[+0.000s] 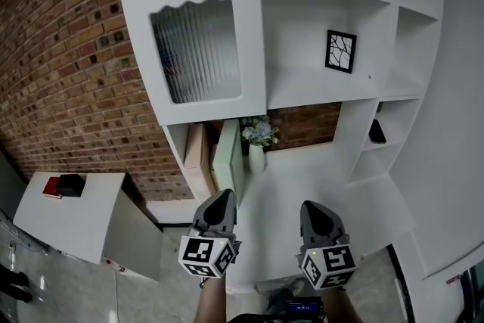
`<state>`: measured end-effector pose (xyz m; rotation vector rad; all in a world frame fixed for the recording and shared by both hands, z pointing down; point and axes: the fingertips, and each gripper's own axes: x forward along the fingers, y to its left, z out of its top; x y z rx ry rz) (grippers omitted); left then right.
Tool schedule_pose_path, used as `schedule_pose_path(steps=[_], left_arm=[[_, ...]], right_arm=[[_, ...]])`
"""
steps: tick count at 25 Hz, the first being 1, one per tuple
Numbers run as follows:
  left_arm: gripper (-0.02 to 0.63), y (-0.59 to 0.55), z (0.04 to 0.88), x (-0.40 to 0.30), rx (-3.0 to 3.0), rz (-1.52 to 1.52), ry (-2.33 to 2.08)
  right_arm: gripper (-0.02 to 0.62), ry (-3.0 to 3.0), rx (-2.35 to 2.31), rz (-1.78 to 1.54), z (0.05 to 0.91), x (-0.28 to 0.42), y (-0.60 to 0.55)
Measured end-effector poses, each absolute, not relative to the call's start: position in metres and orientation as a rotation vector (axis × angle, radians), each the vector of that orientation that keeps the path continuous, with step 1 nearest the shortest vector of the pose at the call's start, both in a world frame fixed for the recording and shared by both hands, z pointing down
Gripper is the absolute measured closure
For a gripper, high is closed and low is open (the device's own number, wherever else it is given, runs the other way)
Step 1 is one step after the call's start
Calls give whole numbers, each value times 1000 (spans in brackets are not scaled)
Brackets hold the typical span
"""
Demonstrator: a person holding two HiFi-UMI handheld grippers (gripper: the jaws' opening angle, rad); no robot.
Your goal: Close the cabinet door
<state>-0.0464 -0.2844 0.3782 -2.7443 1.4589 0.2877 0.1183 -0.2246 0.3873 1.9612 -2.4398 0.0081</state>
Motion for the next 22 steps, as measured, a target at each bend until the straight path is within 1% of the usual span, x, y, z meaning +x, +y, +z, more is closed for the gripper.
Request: schedule_pose_path(steps=[22], left_arm=[[592,-287,379,-47,-2729,339,1503]], right_arm=[[591,-2467,1953,16,389,124,-225]])
